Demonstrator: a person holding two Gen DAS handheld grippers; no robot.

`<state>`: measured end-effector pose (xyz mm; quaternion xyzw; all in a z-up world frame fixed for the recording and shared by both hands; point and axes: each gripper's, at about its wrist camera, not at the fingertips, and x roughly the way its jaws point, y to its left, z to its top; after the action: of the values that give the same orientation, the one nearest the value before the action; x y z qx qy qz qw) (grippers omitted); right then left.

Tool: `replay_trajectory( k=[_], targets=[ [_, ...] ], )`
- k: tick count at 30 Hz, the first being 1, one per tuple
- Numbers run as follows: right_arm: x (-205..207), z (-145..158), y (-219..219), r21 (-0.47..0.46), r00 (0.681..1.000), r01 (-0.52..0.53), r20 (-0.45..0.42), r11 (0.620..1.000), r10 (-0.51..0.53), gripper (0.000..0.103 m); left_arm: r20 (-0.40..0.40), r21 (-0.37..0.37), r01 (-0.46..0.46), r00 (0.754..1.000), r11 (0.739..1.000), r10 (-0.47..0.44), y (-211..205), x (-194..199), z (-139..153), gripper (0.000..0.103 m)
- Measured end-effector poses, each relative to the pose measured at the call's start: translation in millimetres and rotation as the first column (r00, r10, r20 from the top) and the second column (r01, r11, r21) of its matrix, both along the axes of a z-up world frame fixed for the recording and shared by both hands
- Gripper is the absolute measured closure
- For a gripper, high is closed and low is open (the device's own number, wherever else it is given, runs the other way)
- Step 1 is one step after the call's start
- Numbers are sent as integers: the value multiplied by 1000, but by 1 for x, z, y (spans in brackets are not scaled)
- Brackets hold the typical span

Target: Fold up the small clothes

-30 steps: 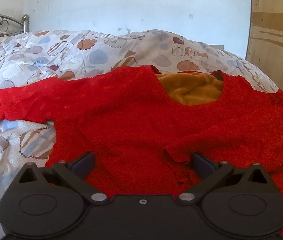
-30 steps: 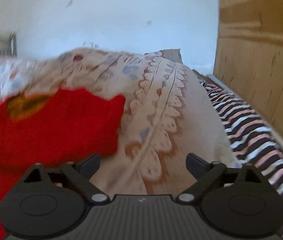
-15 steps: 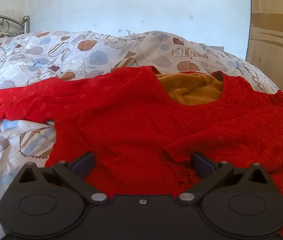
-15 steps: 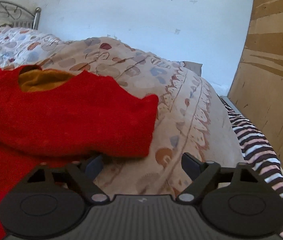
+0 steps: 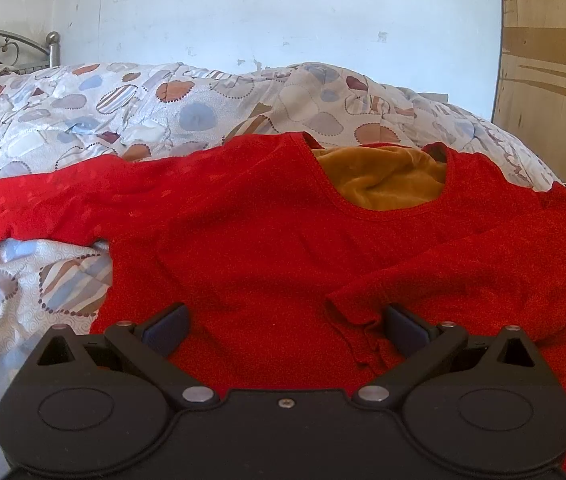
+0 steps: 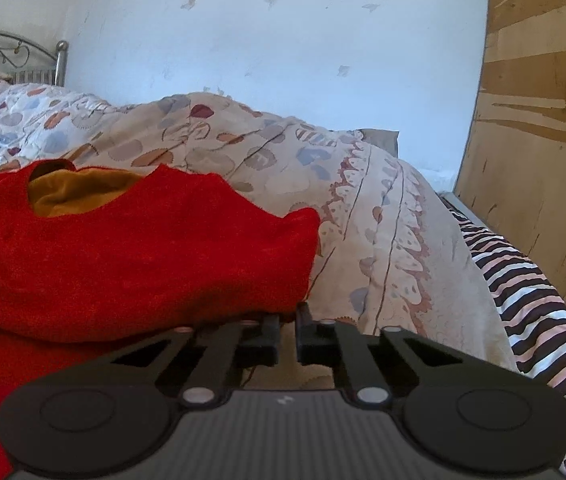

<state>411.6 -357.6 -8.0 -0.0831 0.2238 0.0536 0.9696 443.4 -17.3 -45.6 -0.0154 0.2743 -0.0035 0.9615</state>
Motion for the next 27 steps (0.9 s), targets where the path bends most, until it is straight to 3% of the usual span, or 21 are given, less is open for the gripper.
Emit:
replay_trajectory(
  k=[6, 7, 9, 11, 15, 18, 20, 22, 23, 27],
  targets=[
    [-2, -1, 0, 3, 1000, 6, -23, 1000, -6, 92, 0, -1, 0, 1000, 1000, 0, 0, 0, 0, 0],
    [-3, -2, 0, 3, 1000, 7, -30, 1000, -7, 88, 1, -2, 0, 1000, 1000, 0, 0, 0, 0, 0],
    [-7, -3, 0, 3, 999, -5, -37, 1000, 5, 66, 2, -7, 1, 1000, 1000, -1, 1, 0, 0, 0],
    [-11, -4, 1, -6, 1000, -2, -26, 1000, 2, 52, 4, -14, 2, 1000, 1000, -2, 2, -1, -1, 0],
    [-8, -8, 1, -6, 999, 0, -37, 1000, 0, 48, 6, -21, 2, 1000, 1000, -2, 3, 0, -2, 0],
    [0, -12, 2, -9, 999, 8, -43, 1000, -8, 50, 8, -20, 1, 1000, 1000, -1, 3, -1, -2, 0],
    [3, -7, 2, -5, 1000, 11, 3, 1000, -11, 51, 9, -15, 0, 1000, 1000, 0, 2, -1, -2, 0],
    [4, 0, -1, 15, 999, -3, 50, 1000, 2, 67, 9, -15, 0, 1000, 1000, 0, 3, -1, -2, 0],
    [5, 3, -3, 28, 998, -12, 58, 1000, 11, 89, 9, -16, 1, 1000, 1000, 0, 3, -1, -2, 0],
    [4, 13, -20, 109, 1000, 17, 13, 994, -19, 95, 10, -15, 1, 1000, 1000, -1, 3, -1, -2, 0]
  ],
)
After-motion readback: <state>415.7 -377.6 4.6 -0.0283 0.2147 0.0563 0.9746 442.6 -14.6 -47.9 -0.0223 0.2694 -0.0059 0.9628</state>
